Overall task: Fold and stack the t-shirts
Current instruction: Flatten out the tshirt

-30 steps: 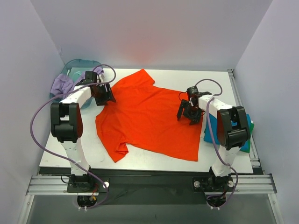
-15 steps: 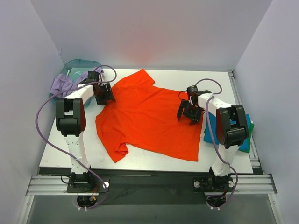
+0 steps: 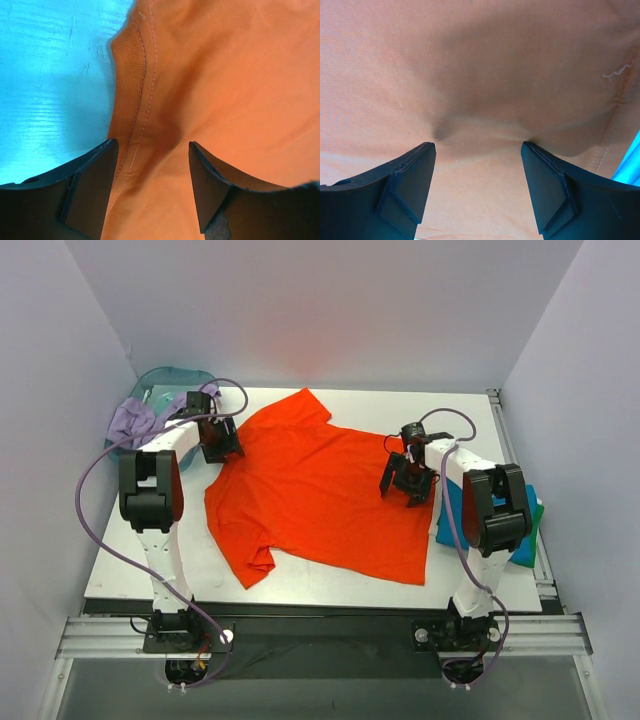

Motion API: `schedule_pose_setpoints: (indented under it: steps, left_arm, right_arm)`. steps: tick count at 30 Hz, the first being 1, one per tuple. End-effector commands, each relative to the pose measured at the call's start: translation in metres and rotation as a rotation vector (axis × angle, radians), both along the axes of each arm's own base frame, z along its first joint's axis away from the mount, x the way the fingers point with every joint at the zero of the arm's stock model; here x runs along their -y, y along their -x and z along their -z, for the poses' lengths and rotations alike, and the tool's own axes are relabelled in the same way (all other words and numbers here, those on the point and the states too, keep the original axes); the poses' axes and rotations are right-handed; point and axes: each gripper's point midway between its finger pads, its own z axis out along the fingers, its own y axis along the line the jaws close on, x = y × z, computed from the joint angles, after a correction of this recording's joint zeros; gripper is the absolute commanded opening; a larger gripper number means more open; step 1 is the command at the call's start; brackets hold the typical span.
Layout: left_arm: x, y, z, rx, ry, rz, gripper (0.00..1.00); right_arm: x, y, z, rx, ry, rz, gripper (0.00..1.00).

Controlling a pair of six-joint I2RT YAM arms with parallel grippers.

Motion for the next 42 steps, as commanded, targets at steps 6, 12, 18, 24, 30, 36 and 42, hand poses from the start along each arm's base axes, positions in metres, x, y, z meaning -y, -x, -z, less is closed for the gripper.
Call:
schedule_pose_setpoints:
  steps: [6,12,18,24,30,36,42]
  left_arm:
    - [0.011,-0.026,-0.063,0.175,0.071,0.012,0.69]
    - [0.05,-0.015,-0.083,0.189,0.098,0.093,0.69]
    - [0.068,0.014,-0.049,0.066,0.068,0.126,0.69]
    - [0.07,0.028,-0.009,-0.05,0.057,0.143,0.69]
    - [0.068,0.025,0.018,-0.112,0.047,0.149,0.7]
    - [0.07,0.01,0.029,-0.119,0.056,0.132,0.7]
    - [0.074,-0.017,0.031,-0.1,0.051,0.132,0.7]
  right_arm:
    - [0.006,0.001,-0.008,-0.014,0.014,-0.008,0.7]
    - [0.006,-0.007,-0.036,0.062,0.014,-0.019,0.71]
    - [0.007,0.006,-0.037,0.051,0.007,0.0,0.71]
    - [0.005,0.01,-0.021,0.0,-0.002,0.004,0.7]
    - [0.003,0.012,-0.003,-0.062,-0.014,0.008,0.71]
    - [0.001,0.007,0.009,-0.109,-0.041,0.013,0.7]
    - [0.003,-0.013,0.014,-0.134,-0.039,0.0,0.7]
